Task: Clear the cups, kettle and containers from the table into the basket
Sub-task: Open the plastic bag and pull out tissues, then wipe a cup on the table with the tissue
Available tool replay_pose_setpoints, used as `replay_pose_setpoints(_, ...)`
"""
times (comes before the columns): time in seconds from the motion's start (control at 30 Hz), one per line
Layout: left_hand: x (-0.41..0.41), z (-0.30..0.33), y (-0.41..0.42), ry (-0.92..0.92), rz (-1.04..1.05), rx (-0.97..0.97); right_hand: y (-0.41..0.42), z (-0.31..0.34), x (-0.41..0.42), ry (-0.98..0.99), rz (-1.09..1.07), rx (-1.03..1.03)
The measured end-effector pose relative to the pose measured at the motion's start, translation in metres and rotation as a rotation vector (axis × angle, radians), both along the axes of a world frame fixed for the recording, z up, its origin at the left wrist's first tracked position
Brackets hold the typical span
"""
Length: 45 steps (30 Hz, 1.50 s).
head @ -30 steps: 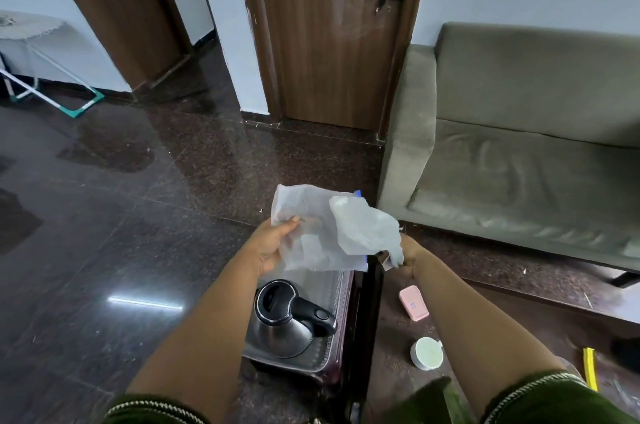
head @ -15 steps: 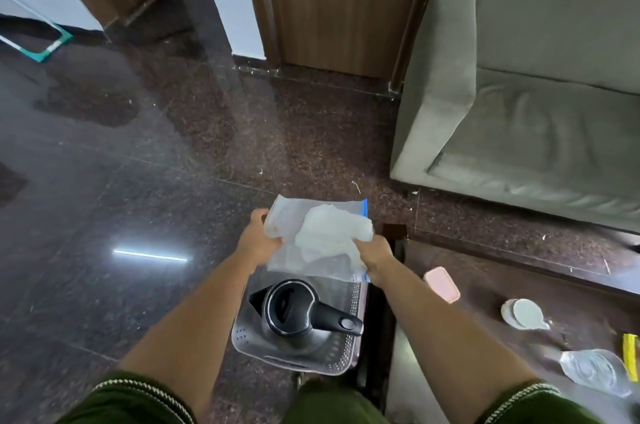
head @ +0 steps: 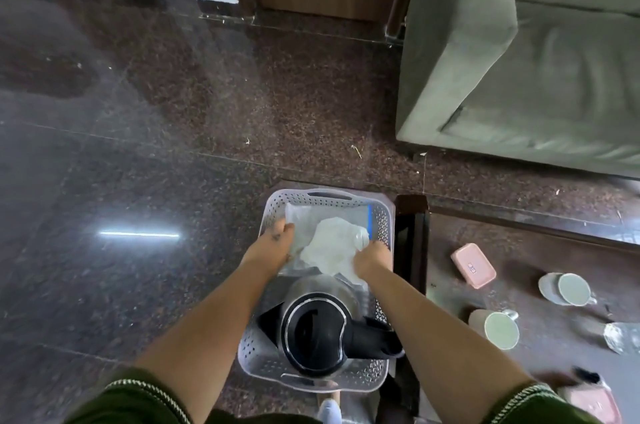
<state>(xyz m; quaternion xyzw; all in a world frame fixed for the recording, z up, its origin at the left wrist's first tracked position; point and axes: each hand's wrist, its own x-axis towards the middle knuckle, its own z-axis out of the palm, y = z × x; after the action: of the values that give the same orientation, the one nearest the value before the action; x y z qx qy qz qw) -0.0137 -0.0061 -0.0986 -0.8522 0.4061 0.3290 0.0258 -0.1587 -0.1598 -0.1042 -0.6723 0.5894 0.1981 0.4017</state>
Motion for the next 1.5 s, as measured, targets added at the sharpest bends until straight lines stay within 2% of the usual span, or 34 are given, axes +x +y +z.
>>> replay_pose_setpoints(0.1, -0.004, -0.009, -0.001, -0.163, -0.172, 0.038, -0.001, 0.005, 0.003, 0.078, 0.135, -0.054)
replay_pose_setpoints(0.17, -0.008, -0.008, -0.001, -0.276, -0.222, -0.010, 0.000, 0.015, 0.004, 0.026, 0.167, -0.076)
replay_pose_setpoints(0.27, -0.008, 0.001, -0.008, -0.325, -0.243, -0.147, -0.008, 0.030, -0.002, -0.202, 0.080, -0.245)
replay_pose_setpoints(0.33, -0.003, 0.006, -0.009, -0.348, -0.353, -0.187, -0.013, 0.036, -0.003, -0.341, 0.095, -0.298)
replay_pose_setpoints(0.43, 0.005, 0.003, -0.004, -0.285, -0.458, 0.082, -0.015, 0.033, 0.003, -0.354, 0.114, -0.152)
replay_pose_setpoints(0.5, 0.006, -0.003, -0.003, -0.317, -0.487, 0.229, -0.014, 0.022, 0.005, -0.295, 0.137, -0.060)
replay_pose_setpoints(0.6, 0.006, -0.007, -0.002, -0.347, -0.477, 0.275, -0.008, 0.005, 0.001, -0.210, 0.189, -0.035)
replay_pose_setpoints(0.73, 0.005, 0.001, 0.000, -0.375, -0.470, 0.329, -0.003, 0.002, 0.000, -0.235, 0.126, -0.009)
replay_pose_setpoints(0.8, 0.006, 0.010, -0.001, -0.326, -0.437, 0.284, -0.006, 0.007, 0.000, -0.212, 0.143, -0.009)
replay_pose_setpoints(0.87, 0.009, 0.026, -0.007, -0.198, -0.278, 0.134, -0.012, 0.018, 0.000, -0.191, 0.144, -0.036)
replay_pose_setpoints(1.0, 0.001, 0.072, -0.035, 0.159, 0.415, -0.254, -0.021, 0.056, -0.009, -0.284, 0.015, -0.069)
replay_pose_setpoints(1.07, -0.012, 0.094, -0.053, 0.276, 0.598, -0.307, -0.024, 0.076, -0.021, -0.354, -0.071, -0.062)
replay_pose_setpoints(1.13, -0.029, 0.114, -0.068, 0.343, 0.641, -0.315, -0.028, 0.099, -0.037, -0.461, -0.155, -0.046)
replay_pose_setpoints(1.23, -0.059, 0.144, -0.089, 0.420, 0.578, -0.415, -0.036, 0.135, -0.068, -0.625, -0.233, -0.016)
replay_pose_setpoints(1.33, -0.097, 0.169, -0.112, 0.530, 0.544, -0.534, -0.052, 0.165, -0.112, -0.678, -0.254, -0.034)
replay_pose_setpoints(1.5, -0.198, 0.188, -0.152, 0.579, 0.473, -0.551, -0.074, 0.192, -0.224, -0.712, -0.398, 0.013)
